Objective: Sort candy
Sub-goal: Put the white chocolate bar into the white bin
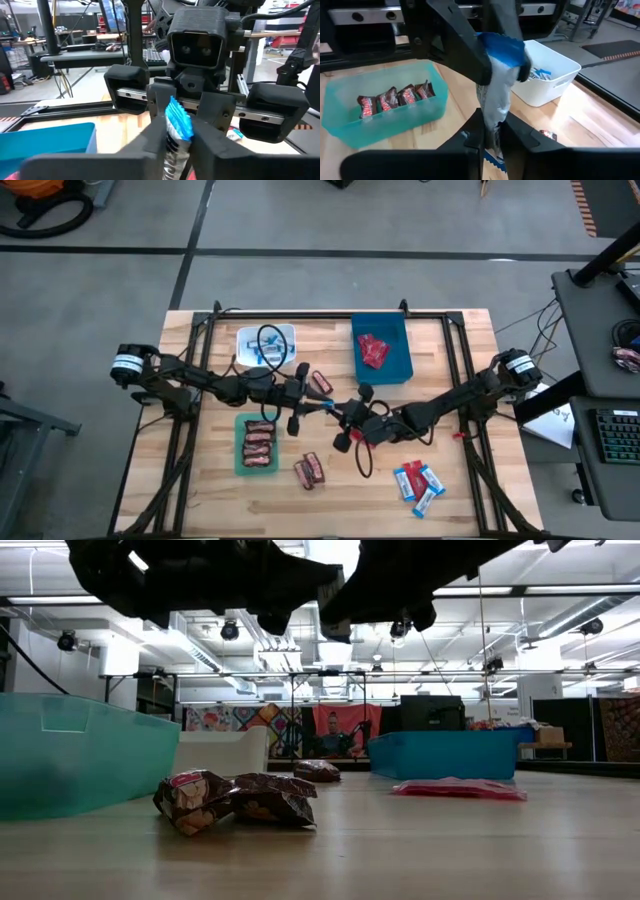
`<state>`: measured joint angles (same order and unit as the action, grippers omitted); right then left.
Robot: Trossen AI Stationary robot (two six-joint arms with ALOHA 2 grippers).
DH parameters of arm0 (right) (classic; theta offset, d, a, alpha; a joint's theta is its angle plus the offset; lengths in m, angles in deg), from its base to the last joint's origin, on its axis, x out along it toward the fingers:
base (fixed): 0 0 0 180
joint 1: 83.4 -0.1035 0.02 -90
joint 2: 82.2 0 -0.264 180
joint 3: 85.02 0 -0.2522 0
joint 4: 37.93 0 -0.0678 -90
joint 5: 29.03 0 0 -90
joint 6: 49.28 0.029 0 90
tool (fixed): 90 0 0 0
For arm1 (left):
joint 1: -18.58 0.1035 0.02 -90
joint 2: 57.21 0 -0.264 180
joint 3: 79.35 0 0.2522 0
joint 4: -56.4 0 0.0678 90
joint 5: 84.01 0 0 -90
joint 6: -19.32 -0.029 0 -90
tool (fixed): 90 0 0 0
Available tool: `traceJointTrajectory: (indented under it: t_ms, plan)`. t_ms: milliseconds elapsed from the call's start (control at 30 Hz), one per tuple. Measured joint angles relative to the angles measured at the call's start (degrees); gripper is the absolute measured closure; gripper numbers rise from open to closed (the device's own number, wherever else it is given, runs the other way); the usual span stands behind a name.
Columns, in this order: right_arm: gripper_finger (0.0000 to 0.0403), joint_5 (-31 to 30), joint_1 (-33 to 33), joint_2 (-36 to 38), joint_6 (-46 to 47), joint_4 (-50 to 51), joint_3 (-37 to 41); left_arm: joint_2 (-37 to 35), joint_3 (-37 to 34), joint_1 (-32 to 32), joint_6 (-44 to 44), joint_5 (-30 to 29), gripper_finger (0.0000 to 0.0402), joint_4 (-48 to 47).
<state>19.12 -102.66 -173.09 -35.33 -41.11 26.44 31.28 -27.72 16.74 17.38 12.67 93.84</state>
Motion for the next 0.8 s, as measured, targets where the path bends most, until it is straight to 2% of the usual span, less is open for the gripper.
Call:
traceJointTrajectory:
  t_ms: [67,267,367,433,567,700,800]
  plan:
    - [0.0350,-0.15,-0.02,0.00,0.18,0.02,0.00,0.00,0.00,0.02,0.05,-0.13,0.0385,-0.01]
    - [0.0285,-0.15,0.02,0.03,-0.02,0.29,0.00,-0.18,-0.04,0.07,0.30,-0.16,0.0386,-0.72]
    - [0.0247,-0.13,0.19,0.80,-0.04,1.48,0.02,-1.68,-0.07,0.59,-0.43,-0.98,0.0394,-4.20]
    - [0.0225,-0.16,0.38,2.04,-0.02,3.54,0.02,-3.54,0.09,1.20,-0.85,-3.53,0.0395,-9.57]
    - [0.0194,-0.36,1.72,5.37,1.87,8.80,-0.03,-8.74,3.42,2.43,-3.34,-13.21,0.0394,-29.31]
    - [0.0181,-0.41,3.54,8.11,0.92,11.34,-0.20,-12.79,10.01,3.43,-3.90,-30.81,0.0394,-56.83]
    - [0.0179,-0.22,5.01,8.80,-1.76,11.96,-0.22,-13.81,16.34,4.97,0.28,-43.23,0.0394,-78.79]
